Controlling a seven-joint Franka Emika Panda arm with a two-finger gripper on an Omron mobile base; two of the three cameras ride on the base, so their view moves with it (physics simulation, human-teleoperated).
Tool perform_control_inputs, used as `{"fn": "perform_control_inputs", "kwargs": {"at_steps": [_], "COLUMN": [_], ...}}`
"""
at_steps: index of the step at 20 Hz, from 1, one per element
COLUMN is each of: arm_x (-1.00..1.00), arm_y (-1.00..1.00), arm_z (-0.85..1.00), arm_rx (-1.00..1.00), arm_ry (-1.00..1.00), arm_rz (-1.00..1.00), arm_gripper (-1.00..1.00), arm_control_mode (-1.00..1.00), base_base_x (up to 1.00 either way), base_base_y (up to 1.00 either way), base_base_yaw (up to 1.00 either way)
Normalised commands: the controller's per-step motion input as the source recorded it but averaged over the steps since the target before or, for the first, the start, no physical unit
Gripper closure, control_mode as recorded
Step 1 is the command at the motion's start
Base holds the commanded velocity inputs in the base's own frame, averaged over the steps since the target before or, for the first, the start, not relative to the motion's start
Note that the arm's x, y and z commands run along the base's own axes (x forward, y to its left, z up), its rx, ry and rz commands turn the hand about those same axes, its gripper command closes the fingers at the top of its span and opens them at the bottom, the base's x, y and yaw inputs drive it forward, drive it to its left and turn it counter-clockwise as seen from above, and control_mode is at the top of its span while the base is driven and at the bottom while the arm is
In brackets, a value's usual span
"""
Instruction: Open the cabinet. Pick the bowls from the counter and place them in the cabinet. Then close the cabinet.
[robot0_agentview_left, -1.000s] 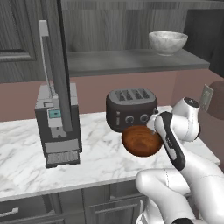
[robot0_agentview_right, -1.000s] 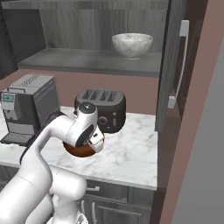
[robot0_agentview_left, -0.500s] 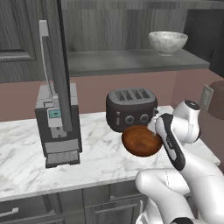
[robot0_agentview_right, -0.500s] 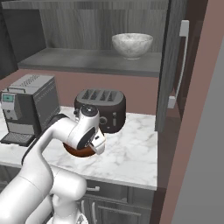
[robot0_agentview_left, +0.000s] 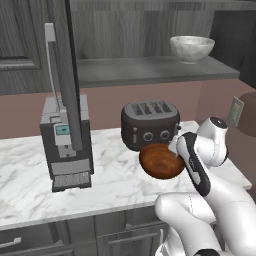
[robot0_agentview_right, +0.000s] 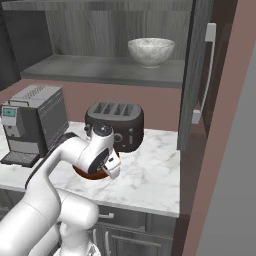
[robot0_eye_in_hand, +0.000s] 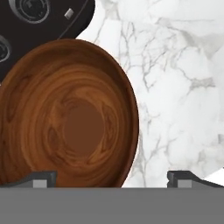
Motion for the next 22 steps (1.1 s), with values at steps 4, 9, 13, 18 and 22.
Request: {"fn": "perform_control_inputs", "kwargs": {"at_steps": [4,9,13,18,22], "arm_x": [0.00,0.05,0.04,0.05,0.01], "arm_y": [0.00,0.00,0.00,0.00,0.00], "arm_z": [-0.23,-0.17,-0.17,-0.15,-0.16], "arm_rx": [0.00,0.00,0.00,0.00,0.00], "arm_ry": [0.00,0.00,0.00,0.00,0.00], "arm_rz": [0.00,0.00,0.00,0.00,0.00], "arm_gripper": [-1.00,-1.00,-1.00,-1.00,-1.00], "arm_control_mode": [-1.00,-1.00,-1.00,-1.00,-1.00], "base_base_x": [0.00,0.00,0.00,0.00,0.00], "base_base_y": [0.00,0.00,0.00,0.00,0.00], "base_base_yaw": [0.00,0.00,0.00,0.00,0.00]}}
